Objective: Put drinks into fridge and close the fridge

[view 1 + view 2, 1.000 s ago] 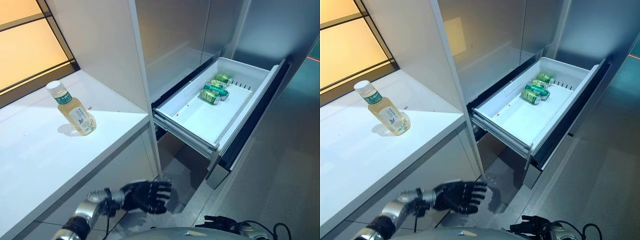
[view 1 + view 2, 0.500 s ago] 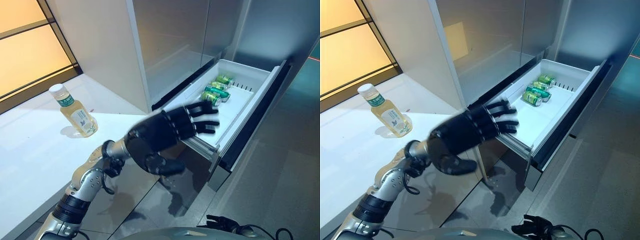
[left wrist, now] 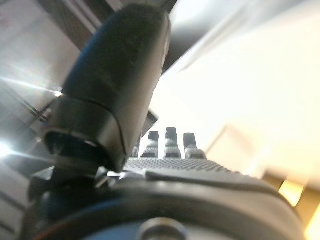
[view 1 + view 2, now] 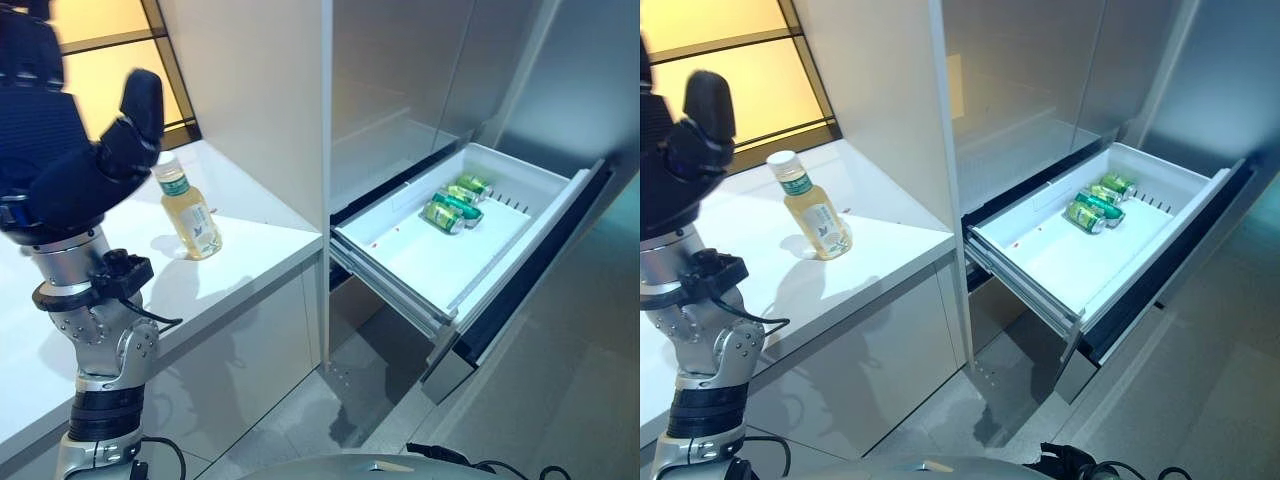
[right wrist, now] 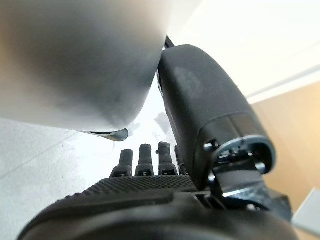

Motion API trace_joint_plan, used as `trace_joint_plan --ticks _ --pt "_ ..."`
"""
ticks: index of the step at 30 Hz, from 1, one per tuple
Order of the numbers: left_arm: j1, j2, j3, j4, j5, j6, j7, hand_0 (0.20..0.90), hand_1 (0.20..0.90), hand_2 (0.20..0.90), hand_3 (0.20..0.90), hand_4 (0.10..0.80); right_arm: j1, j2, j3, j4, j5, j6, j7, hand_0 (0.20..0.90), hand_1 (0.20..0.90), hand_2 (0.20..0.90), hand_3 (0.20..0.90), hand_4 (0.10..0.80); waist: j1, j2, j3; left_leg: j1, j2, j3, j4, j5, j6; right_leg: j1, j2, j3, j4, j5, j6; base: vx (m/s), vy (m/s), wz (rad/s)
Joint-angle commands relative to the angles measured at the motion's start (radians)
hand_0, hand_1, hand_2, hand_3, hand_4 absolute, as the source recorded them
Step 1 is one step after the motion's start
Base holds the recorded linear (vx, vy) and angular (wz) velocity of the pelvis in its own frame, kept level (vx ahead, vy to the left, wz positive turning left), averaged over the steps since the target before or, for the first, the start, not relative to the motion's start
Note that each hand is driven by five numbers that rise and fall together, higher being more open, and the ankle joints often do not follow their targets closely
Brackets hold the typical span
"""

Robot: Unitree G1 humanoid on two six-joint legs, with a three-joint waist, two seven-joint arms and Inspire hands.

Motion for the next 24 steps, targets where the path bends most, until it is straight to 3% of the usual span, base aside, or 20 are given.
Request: trace_joint_plan --ticks 1,8,15,24 --pt "-0.125 0.096 0.016 -0.001 0.078 0.11 0.115 0.9 0.9 0.9 0.9 0.8 -0.017 0.034 0.059 0.029 -0.036 0.016 0.021 0.9 0.9 0.9 0.9 0.8 -0.013 0.01 -0.01 0.006 -0.013 -0.007 0.005 -0.103 0.016 -0.034 -0.008 0.001 0.067 -0.058 0.047 0.015 0.007 0.11" --pt "-0.134 0.182 0.029 0.146 0.138 0.267 0.284 0.9 0.9 0.9 0.9 0.8 -0.037 0.019 0.074 -0.006 -0.047 0.061 0.033 0.9 0.9 0.9 0.9 0.8 -0.005 0.021 -0.002 0.005 -0.011 -0.009 0.005 -0.096 0.012 -0.031 -0.01 -0.009 0.079 -0.068 0.042 0.003 0.013 0.06" --pt "-0.095 0.164 0.029 0.221 0.03 0.323 0.218 0.9 0.9 0.9 0.9 0.8 -0.04 0.01 0.052 0.004 -0.056 0.068 0.037 0.9 0.9 0.9 0.9 0.8 -0.002 0.027 0.001 0.014 -0.012 -0.01 0.005 -0.097 0.01 -0.02 -0.014 -0.016 0.08 -0.072 0.044 0.008 0.011 0.04" --pt "-0.051 0.131 0.001 0.281 0.011 0.39 0.128 0.9 0.9 0.9 0.9 0.8 -0.029 -0.002 0.022 0.003 -0.084 0.072 0.047 0.9 0.9 0.9 0.9 0.8 -0.01 0.03 0.006 0.022 -0.01 0.002 0.005 -0.096 0.008 -0.015 -0.014 -0.011 0.079 -0.069 0.051 0.0 0.0 0.0"
